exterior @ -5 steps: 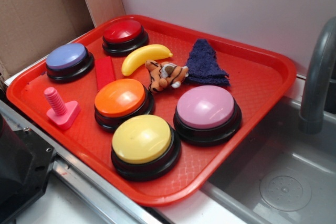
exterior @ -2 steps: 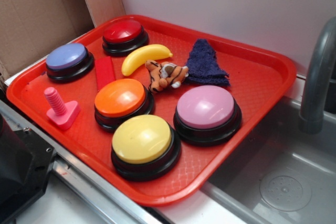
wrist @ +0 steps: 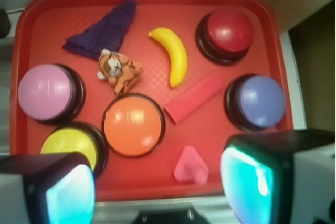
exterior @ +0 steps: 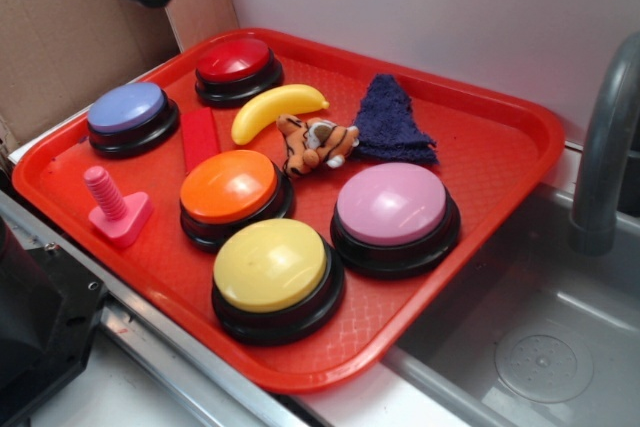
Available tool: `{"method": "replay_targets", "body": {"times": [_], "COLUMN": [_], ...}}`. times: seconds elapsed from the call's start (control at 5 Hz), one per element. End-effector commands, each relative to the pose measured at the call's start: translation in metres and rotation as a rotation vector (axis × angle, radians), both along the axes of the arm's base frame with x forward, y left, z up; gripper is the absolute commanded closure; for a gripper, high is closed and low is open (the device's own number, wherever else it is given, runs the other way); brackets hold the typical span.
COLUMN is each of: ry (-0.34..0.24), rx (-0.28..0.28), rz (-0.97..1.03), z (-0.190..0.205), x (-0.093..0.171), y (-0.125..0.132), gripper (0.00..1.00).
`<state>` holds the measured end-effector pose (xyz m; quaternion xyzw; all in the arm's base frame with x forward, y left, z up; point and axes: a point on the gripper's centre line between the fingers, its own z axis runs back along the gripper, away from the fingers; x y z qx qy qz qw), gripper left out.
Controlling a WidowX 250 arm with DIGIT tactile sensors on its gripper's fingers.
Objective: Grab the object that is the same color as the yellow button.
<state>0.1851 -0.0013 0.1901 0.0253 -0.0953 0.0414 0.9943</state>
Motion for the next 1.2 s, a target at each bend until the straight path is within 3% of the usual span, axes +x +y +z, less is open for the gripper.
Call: {"method": "replay_targets", "body": {"times": [0.0, 0.2, 0.6, 1.0], "ry": [-0.039, -0.072, -0.016, 0.019], "rx": [-0.017, -0.020, -0.060, -0.059], "rz": [0.069, 0.089, 0.121, 0.114], "z": [-0.040, -0.068, -0.123, -0.147], "x": [0.051, 0.070, 0.095, 0.100], "y": [0.022, 0.029, 0.044, 0.036], "gripper": [0.00, 0.00, 0.00, 0.00]}}
